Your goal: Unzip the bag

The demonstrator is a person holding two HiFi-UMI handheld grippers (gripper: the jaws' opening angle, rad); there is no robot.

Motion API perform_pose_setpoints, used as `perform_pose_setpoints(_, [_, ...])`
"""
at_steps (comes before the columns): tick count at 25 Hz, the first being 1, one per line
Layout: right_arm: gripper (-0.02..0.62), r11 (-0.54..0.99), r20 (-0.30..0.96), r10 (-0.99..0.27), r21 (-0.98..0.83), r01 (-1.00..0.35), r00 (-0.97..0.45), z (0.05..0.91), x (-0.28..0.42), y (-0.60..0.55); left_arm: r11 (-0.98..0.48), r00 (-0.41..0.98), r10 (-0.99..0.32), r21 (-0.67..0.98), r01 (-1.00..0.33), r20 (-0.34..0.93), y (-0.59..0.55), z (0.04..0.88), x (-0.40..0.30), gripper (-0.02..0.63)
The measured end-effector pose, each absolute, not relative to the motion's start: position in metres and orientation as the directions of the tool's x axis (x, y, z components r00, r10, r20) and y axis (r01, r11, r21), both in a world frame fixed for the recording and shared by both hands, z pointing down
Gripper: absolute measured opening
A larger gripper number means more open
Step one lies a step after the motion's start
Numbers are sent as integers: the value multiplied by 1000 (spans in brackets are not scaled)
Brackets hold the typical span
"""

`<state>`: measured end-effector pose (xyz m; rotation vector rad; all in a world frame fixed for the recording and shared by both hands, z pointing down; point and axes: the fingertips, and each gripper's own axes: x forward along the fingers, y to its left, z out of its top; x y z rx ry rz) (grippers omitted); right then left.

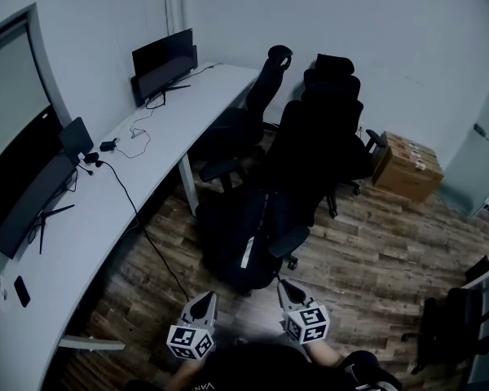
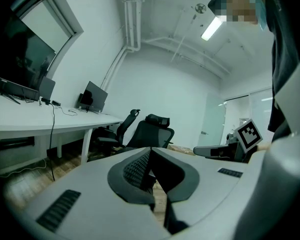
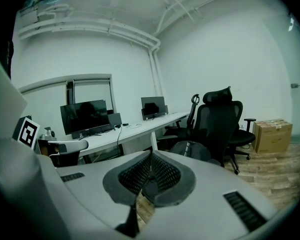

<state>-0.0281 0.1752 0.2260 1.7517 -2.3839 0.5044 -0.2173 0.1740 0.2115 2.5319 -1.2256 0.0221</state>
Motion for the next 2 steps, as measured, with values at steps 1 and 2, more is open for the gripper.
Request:
perform_pose_setpoints(1, [48, 265, 305, -900, -183, -947, -311, 226, -27, 176, -578, 632, -759, 284, -765, 156, 175, 212, -217, 18])
perform_pose_setpoints(2, [48, 264, 304, -901, -181, -947, -309, 225, -26, 177, -580, 634, -757, 283, -764, 158, 176, 212, -217, 18])
